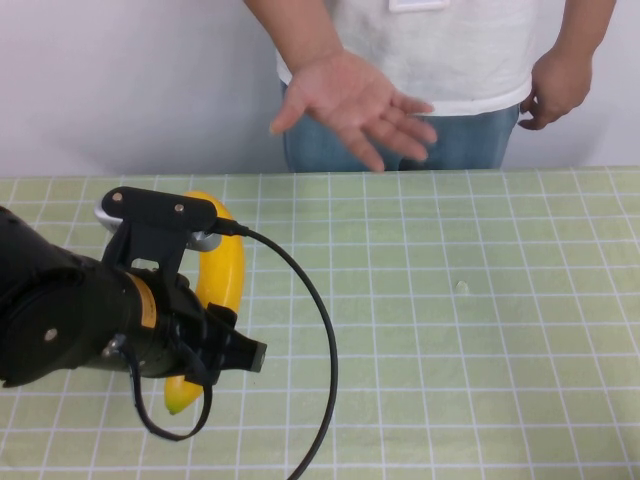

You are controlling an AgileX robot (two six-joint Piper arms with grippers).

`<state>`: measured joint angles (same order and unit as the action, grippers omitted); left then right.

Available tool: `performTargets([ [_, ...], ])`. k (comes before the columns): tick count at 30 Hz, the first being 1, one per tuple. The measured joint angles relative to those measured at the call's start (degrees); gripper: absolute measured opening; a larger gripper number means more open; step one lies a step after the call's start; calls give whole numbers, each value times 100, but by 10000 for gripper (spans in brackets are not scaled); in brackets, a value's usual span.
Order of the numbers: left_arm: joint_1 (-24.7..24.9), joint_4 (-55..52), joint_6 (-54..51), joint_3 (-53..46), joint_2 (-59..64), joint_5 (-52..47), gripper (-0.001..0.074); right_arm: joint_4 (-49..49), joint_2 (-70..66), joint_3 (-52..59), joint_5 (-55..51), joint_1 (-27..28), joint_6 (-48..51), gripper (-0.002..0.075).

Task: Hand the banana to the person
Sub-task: Hand the grabbed banana to the person

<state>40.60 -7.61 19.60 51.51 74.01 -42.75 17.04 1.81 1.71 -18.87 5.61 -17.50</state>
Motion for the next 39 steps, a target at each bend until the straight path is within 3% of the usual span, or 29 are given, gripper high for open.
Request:
performTargets([
  [17,0,-70,-244,86,0,165,291,0,0,0,0,0,0,-9],
  [39,0,-144,-2021,2630,2121,-291,291,0,0,0,0,0,0,-9],
])
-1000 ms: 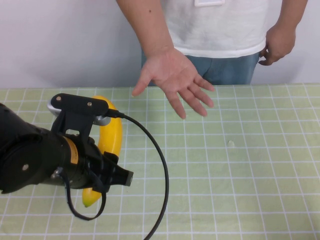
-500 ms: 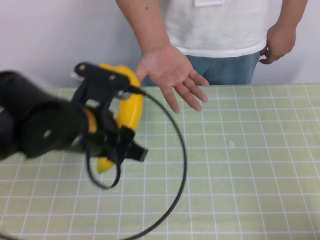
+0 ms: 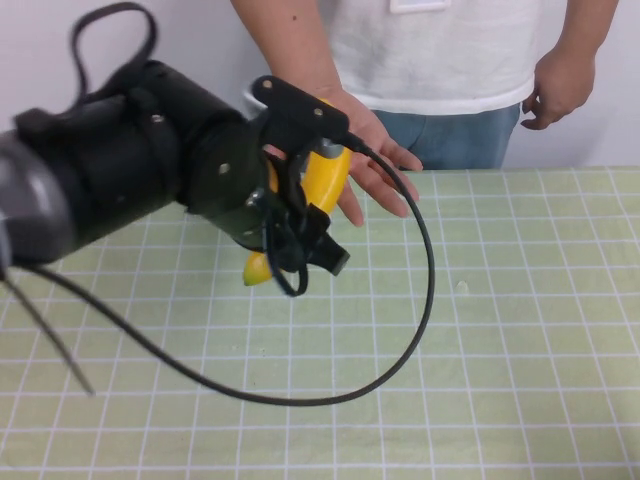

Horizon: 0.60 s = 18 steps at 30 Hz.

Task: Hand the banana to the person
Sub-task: Hand the grabbed banana to the person

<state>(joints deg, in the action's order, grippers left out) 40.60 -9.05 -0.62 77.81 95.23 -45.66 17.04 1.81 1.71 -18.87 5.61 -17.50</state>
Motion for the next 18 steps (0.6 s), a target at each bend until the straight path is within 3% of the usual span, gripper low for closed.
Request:
performTargets([
  [18,0,-13,-617,232,619,283,291,0,0,0,0,0,0,-9],
])
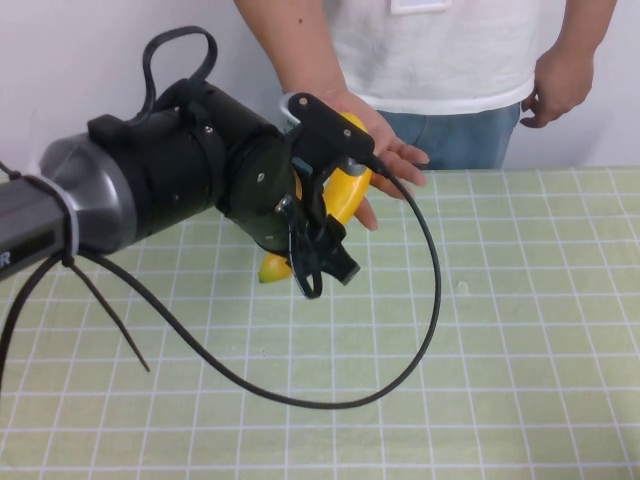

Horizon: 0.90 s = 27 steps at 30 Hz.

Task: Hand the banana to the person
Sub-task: Hand the grabbed banana to the person

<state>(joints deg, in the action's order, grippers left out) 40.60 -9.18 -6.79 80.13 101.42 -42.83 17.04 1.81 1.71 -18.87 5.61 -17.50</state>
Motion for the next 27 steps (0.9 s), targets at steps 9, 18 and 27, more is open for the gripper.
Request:
performTargets([
  [9,0,-773,-1044,0,87,122,291,0,0,0,0,0,0,-9],
  [18,0,-1149,-1044,0,96,248,290,0,0,0,0,0,0,-9],
  [27,0,-1219,-990,0,96,258,290,0,0,0,0,0,0,-9],
])
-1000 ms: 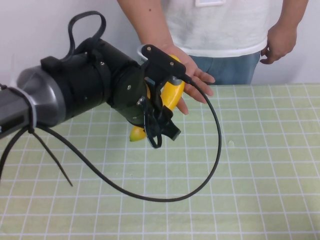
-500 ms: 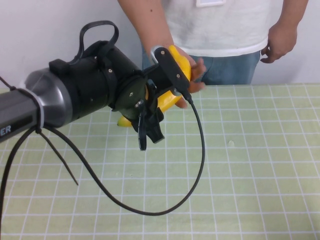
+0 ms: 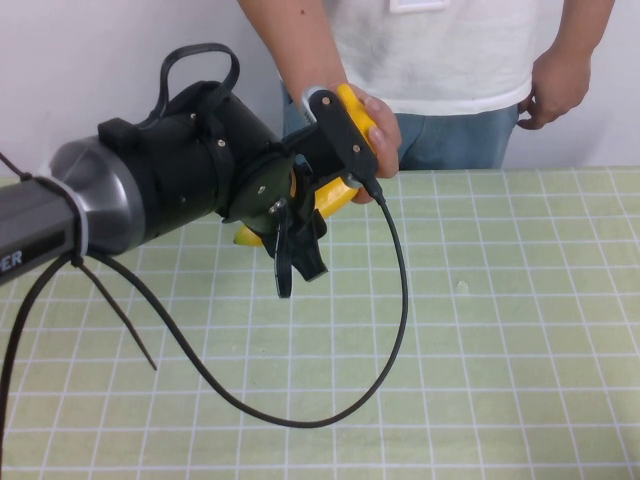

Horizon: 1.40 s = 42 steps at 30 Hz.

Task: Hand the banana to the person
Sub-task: Hand the grabbed banana to the person

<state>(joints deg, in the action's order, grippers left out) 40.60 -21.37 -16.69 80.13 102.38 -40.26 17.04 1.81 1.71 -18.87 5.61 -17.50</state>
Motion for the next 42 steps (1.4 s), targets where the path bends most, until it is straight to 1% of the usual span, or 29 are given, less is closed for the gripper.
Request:
performTargets([
  [22,0,-14,12,0,0,13,291,0,0,0,0,0,0,-9],
  [24,0,-23,12,0,0,13,333,0,0,0,0,0,0,-9],
  [25,0,-27,23,0,0,13,366,0,0,0,0,0,0,-9],
  [27,0,-48,103,0,0,13,461,0,0,0,0,0,0,-9],
  [30,0,-84,291,0,0,13,547,0,0,0,0,0,0,-9],
  [34,0,-96,472,0,-93,13,578,0,0,0,0,0,0,-9],
  [42,0,-73,724,0,-1127,-228,582,0,0,0,0,0,0,-9],
])
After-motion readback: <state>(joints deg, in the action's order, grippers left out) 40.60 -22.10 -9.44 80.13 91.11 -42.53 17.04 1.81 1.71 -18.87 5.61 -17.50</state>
